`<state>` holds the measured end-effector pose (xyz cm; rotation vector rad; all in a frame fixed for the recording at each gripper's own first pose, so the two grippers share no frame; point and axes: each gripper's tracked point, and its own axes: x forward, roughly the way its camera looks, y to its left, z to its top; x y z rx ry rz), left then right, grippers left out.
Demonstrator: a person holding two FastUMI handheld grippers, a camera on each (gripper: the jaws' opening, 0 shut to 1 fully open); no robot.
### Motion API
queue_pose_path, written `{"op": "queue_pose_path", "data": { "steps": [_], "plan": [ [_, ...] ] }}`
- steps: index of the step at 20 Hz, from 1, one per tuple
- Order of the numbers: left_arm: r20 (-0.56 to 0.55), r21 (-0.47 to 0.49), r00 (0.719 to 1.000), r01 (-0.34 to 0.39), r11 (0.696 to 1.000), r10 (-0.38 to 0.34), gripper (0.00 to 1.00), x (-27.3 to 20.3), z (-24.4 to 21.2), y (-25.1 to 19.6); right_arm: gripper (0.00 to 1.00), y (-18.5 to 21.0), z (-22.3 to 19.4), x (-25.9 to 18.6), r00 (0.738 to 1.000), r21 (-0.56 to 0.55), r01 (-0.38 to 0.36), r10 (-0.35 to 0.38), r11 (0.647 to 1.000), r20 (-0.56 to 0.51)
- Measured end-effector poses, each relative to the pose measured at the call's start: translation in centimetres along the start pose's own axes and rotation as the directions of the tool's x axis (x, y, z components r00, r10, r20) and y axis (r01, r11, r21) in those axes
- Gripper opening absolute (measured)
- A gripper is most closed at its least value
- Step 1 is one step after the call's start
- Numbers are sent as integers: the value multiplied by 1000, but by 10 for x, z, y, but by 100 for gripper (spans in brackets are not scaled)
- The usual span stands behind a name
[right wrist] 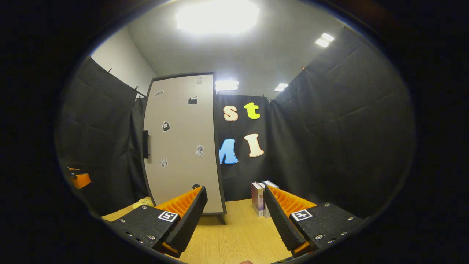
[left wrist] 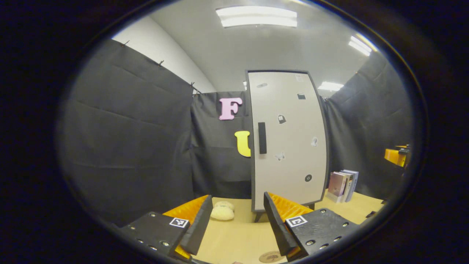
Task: Open the cabinet door with the right hand, grasp the bottle in the cabinet with the left hand and place it on the coaster, then close the cabinet door with the right hand.
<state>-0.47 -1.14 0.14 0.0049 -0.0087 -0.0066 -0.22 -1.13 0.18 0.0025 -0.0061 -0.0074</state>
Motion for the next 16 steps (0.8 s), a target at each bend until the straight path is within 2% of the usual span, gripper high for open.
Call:
{"op": "queue_pose_path", "data": {
  "steps": [8,11,12,16],
  "plan": [
    [3,-9,1000,-17,1000,17,80,-7,3,-17,96,-10,-1,1,1000,-10,-23,23,1000,2],
    [4,-2,999,-41,999,41,77,-11,6,-25,96,-9,2,9,998,-2,-55,55,998,8],
    [3,-4,999,-48,999,48,80,-14,5,-27,96,-7,3,12,997,6,-72,72,997,11],
    [13,5,996,-88,996,88,81,-25,13,-25,95,9,7,29,991,32,-137,137,990,5]
  ]
}}
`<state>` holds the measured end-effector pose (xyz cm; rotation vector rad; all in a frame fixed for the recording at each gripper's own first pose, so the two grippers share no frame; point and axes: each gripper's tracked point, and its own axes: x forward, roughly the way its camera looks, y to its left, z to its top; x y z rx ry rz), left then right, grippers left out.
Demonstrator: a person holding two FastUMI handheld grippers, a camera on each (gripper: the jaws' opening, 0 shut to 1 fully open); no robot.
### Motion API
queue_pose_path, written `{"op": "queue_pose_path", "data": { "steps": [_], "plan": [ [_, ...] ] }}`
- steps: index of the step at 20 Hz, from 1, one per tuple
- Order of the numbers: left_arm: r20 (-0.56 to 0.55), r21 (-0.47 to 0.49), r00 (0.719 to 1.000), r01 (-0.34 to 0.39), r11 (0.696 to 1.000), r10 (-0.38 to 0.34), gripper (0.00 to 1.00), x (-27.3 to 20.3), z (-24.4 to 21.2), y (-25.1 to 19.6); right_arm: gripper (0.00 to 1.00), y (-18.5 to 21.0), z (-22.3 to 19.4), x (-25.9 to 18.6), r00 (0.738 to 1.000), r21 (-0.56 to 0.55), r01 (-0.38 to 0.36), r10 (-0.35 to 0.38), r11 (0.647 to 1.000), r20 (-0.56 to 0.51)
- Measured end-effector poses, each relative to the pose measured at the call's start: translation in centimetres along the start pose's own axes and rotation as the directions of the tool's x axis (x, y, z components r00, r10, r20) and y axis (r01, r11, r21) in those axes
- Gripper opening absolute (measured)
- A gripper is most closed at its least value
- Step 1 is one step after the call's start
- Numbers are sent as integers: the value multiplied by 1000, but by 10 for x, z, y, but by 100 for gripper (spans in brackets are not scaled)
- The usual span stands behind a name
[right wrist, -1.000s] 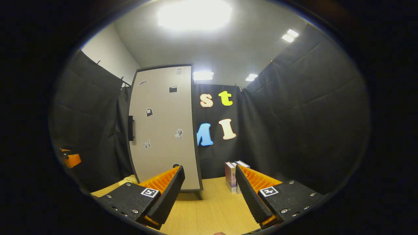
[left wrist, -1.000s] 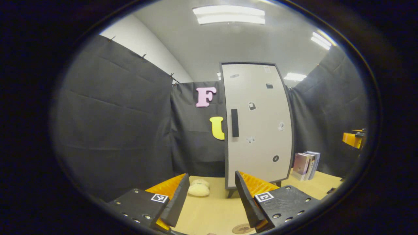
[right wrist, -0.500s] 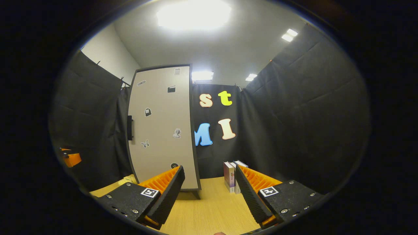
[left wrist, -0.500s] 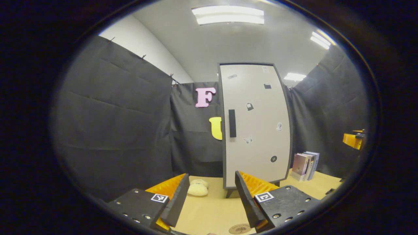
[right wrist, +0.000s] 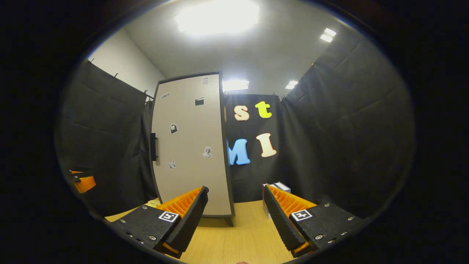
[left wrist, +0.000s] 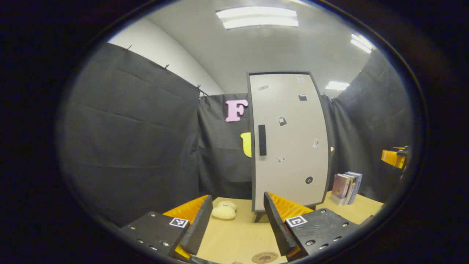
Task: Open the cabinet door with the right hand, grasp the bottle in the cabinet with the left hand and place it on the coaster, then close the cabinet door with the right hand.
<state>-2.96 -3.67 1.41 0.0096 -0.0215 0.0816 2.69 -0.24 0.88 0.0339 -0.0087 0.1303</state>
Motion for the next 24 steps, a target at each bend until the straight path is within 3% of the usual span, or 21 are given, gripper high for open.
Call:
{"op": "queue_pose_path", "data": {
  "steps": [7,14,15,16,19,21,24],
  "plan": [
    [-1,14,1000,-21,1000,21,80,2,-2,28,95,49,25,42,996,14,-80,80,997,39],
    [0,21,996,-87,996,87,80,13,-9,91,95,115,46,83,988,4,-141,141,990,67],
    [1,23,995,-98,995,98,75,12,-9,100,95,125,48,88,986,9,-151,150,988,73],
    [3,26,994,-109,994,109,80,13,-10,108,95,135,49,93,984,11,-161,160,987,75],
    [0,39,991,-136,990,136,81,15,-13,130,95,162,48,107,981,11,-187,186,982,61],
    [-1,46,988,-154,987,154,75,14,-16,143,95,181,48,118,978,16,-204,203,979,58],
    [-6,51,984,-179,983,179,75,13,-21,162,95,203,49,136,975,13,-215,214,976,56]
  ]
}}
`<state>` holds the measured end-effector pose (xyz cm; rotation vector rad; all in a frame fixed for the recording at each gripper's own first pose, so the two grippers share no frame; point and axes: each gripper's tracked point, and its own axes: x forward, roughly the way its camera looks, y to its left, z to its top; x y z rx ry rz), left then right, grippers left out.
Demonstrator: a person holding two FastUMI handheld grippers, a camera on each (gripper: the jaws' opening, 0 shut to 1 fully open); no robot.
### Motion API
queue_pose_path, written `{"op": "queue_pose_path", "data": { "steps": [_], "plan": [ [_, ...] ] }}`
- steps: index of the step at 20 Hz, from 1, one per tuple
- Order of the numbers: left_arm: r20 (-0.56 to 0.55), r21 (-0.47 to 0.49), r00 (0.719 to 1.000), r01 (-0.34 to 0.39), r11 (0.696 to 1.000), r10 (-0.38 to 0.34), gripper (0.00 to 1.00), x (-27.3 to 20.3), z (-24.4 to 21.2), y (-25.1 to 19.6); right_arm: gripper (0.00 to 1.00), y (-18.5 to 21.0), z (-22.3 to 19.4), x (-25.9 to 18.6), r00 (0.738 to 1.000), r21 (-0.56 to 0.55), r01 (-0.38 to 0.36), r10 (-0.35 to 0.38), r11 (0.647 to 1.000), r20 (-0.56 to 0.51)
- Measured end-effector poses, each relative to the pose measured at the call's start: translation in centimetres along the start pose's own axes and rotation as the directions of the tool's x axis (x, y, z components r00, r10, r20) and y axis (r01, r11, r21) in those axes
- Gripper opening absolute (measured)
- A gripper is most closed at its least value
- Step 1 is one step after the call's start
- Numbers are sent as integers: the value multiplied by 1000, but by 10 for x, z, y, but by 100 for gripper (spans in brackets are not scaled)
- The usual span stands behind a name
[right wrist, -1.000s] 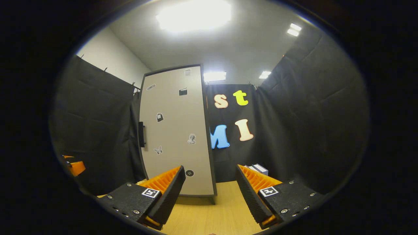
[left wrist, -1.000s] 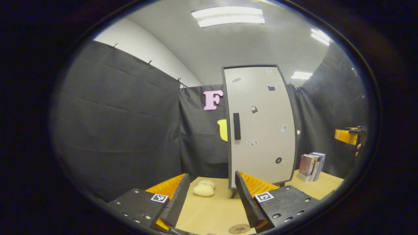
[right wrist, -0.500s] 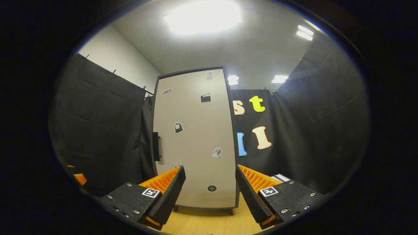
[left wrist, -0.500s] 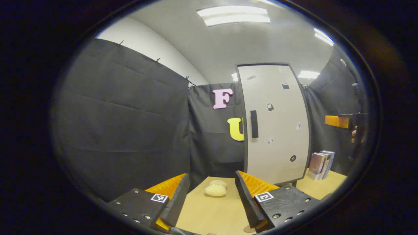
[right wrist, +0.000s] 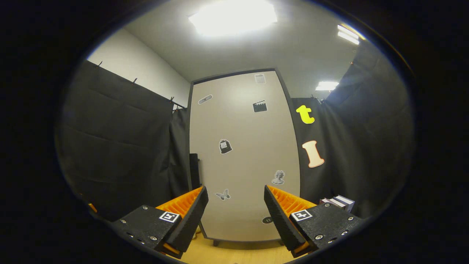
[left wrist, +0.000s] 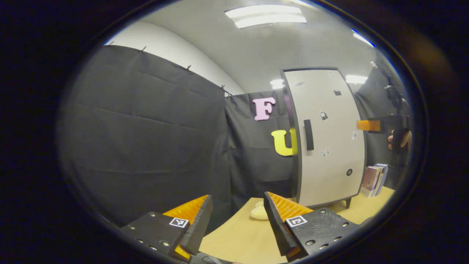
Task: Open the cabinet door with the right hand, grasp the bottle in the cabinet with the left hand and place it on the coaster, then close the cabinet door with the right hand.
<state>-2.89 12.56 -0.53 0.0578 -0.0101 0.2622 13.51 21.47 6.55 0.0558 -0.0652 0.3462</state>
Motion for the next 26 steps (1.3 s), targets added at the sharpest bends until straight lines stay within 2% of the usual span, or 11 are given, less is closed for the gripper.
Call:
{"op": "queue_pose_path", "data": {
  "steps": [1,2,5,6,12,20,24,26],
  "plan": [
    [-3,1,1000,-9,1000,9,80,2,-2,6,95,7,0,7,1000,1,-6,6,1000,-1],
    [-6,3,1000,-18,1000,18,75,1,-5,14,95,13,0,15,1000,4,-11,11,1000,1],
    [-19,3,999,-42,999,42,75,4,-12,34,95,33,2,36,999,14,-32,32,999,6],
    [-21,2,999,-50,999,50,80,6,-14,39,95,39,1,43,999,14,-39,39,999,4],
    [-28,-4,996,-86,996,86,80,18,-24,64,95,70,-5,83,998,25,-55,56,998,-9],
    [-50,-4,991,-124,992,123,81,32,-42,90,93,104,-11,145,997,-35,-72,71,997,-20],
    [-62,-7,988,-141,990,141,80,37,-49,105,88,117,-29,173,994,-33,-77,74,997,-80],
    [-65,-6,987,-149,989,148,80,39,-49,109,81,121,-38,185,991,-37,-76,71,996,-115]
  ]
}}
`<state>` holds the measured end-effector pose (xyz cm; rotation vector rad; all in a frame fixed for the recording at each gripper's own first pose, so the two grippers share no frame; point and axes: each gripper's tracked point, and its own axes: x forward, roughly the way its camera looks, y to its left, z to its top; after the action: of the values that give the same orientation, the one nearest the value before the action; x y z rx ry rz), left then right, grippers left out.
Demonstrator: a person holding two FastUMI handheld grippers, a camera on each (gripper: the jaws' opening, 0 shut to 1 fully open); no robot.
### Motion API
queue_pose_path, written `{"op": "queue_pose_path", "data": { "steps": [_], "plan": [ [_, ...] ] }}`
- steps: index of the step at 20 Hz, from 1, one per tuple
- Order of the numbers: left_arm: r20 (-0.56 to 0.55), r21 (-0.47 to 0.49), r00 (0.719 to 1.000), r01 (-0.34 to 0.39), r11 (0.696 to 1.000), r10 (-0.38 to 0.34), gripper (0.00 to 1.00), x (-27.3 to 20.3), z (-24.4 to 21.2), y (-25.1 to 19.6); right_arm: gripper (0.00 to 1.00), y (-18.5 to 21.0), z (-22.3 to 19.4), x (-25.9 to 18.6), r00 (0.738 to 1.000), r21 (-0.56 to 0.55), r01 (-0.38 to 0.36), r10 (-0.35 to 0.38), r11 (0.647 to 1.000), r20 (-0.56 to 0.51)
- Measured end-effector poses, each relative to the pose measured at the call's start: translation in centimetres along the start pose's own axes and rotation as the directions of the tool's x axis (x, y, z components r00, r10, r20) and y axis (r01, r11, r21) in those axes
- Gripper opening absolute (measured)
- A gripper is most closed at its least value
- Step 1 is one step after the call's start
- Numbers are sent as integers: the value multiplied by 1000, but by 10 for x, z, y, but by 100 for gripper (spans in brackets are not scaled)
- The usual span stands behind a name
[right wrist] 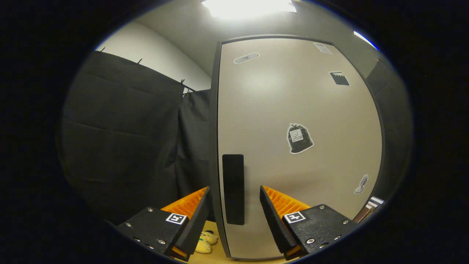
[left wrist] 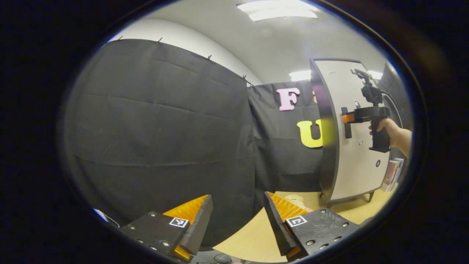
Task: Open the cabinet door with the right hand, grasp the bottle in the cabinet with the left hand and place it on the coaster, then close the cabinet door with the right hand.
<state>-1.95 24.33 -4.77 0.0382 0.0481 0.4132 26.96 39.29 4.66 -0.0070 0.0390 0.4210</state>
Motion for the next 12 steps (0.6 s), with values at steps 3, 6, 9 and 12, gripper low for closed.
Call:
{"op": "queue_pose_path", "data": {
  "steps": [3,6,9,12],
  "plan": [
    [-6,-1,1000,-14,1000,14,80,3,-3,6,68,-2,-12,18,998,-23,19,-21,1000,-59],
    [-13,-11,1000,-22,1000,21,80,4,-5,7,50,1,-22,27,993,-6,11,-12,1000,-117],
    [-15,-21,1000,-18,1000,18,80,5,-4,6,29,1,-20,23,992,1,-14,14,1000,-127],
    [-4,-26,1000,4,1000,-4,80,7,-2,4,19,1,-20,19,990,-7,-34,32,999,-138]
  ]
}}
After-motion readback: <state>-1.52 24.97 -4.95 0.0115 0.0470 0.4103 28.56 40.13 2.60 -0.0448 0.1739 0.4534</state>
